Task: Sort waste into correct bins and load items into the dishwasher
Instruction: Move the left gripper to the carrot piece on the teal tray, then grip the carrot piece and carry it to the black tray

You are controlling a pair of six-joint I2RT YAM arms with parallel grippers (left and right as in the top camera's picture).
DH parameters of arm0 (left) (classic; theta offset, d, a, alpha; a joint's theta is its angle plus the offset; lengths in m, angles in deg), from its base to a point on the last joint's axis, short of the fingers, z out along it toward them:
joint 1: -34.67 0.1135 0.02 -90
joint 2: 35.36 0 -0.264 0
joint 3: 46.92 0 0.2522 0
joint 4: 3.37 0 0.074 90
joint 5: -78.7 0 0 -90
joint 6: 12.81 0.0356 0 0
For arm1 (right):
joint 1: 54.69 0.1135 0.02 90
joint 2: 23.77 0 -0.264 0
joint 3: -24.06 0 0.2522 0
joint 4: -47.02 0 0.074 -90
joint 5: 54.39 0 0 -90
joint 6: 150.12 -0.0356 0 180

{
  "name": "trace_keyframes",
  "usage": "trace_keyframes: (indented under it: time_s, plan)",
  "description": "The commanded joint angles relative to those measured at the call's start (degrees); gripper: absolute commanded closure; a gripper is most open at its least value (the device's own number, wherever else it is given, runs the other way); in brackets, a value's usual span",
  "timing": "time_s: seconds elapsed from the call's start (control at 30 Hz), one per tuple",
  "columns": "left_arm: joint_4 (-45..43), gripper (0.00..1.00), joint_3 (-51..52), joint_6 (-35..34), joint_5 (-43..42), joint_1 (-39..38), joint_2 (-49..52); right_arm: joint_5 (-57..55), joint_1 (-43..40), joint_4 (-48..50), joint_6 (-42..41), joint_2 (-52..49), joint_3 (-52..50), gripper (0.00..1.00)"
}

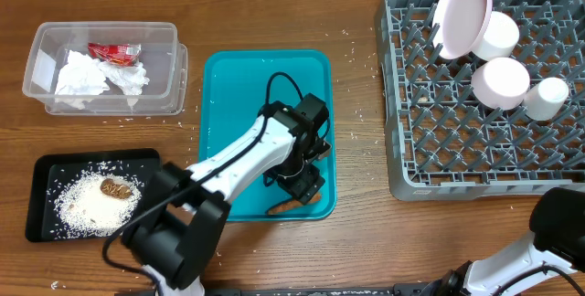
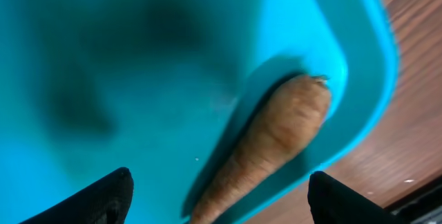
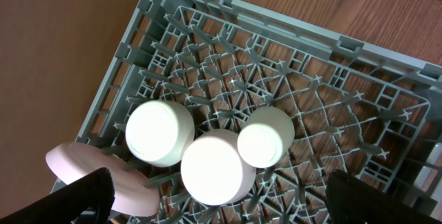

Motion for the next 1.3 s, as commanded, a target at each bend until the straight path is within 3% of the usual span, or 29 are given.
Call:
trace_keyframes:
  time_s: [0.0,0.67,0.87,0.97,1.2,1.27]
  plan:
    - [-0.02,0.22,0.72,3.91,0.74,-0.17,2.56,-0.59,0.0,0.37,-0.26,1.55,-0.02,0.0]
    - [-4.0,0.33,3.69,3.37,1.44,-3.26,3.78,-0.59,0.0,0.37,-0.26,1.55,-0.02,0.0]
    - [-6.38,0.55,3.69,-5.2,10.69,-2.91,3.78,-0.59,0.0,0.37,-0.26,1.55,-0.02,0.0]
    - [-6.43,0.58,3.69,-6.19,12.15,-2.4,3.78,-0.59,0.0,0.37,-0.26,1.55,-0.02,0.0]
    - [-6.43,0.64,3.54,-16.74,16.87,-1.07,3.74,-0.59,0.0,0.37,-0.26,1.55,-0.02,0.0]
    - [-5.7,0.71,3.19,-18.58,16.9,-0.28,3.72,-0.57,0.0,0.37,-0.26,1.55,-0.02,0.0]
